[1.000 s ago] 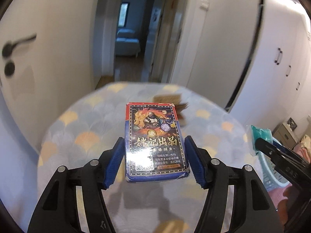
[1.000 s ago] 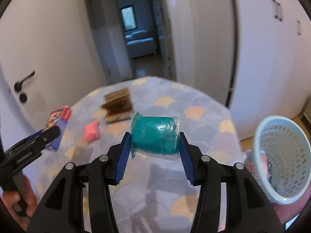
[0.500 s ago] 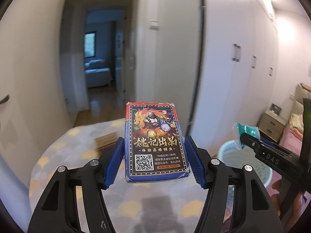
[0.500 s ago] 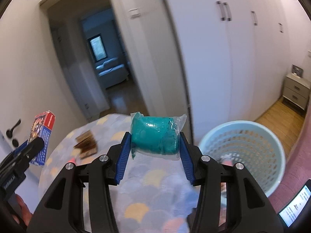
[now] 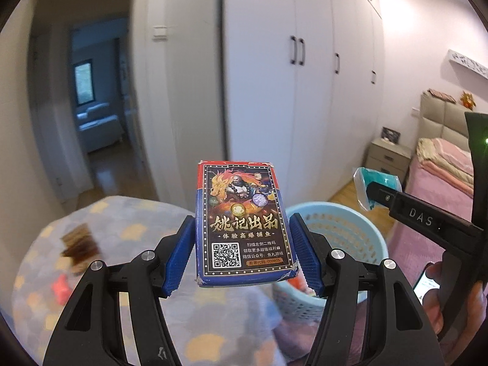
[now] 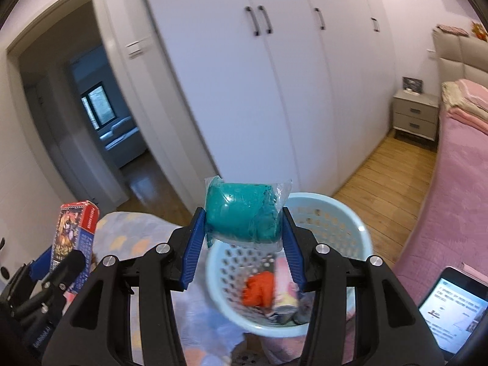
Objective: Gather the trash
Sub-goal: 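Carry the teal packet and card box to the wastebasket and release both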
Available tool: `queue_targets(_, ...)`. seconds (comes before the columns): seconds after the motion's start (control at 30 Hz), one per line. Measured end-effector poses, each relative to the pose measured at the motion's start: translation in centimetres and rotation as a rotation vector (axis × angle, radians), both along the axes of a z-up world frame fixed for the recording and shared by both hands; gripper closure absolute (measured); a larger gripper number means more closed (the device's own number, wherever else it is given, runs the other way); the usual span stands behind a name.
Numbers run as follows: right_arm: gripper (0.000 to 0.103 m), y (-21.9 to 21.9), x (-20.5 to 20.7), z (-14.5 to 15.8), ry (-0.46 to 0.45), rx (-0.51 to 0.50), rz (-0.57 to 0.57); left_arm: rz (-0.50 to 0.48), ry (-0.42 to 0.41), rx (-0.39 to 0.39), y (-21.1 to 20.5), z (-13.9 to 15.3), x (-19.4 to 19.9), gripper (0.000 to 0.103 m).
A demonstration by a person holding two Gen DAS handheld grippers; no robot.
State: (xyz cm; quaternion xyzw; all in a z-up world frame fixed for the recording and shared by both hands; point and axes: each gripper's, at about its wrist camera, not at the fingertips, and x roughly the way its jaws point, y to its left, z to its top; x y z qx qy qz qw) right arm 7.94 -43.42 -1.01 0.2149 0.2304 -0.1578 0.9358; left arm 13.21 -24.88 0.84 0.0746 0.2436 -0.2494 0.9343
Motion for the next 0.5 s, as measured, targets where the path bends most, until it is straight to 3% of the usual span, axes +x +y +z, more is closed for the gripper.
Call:
queue_targets(0.27,0.058,-3.0,-0.8,-2.4,0.063,0.027,-0.068,-0.044,0.07,0.037,-3.9,-3.3,2.2,0.042)
queue_targets(0.5,0.058,-4.4,-0.1,-4.4,0.131,0.064,-0.108,-0.137,0.223,-0.002,-5.3,-7.1,4.9,0.042)
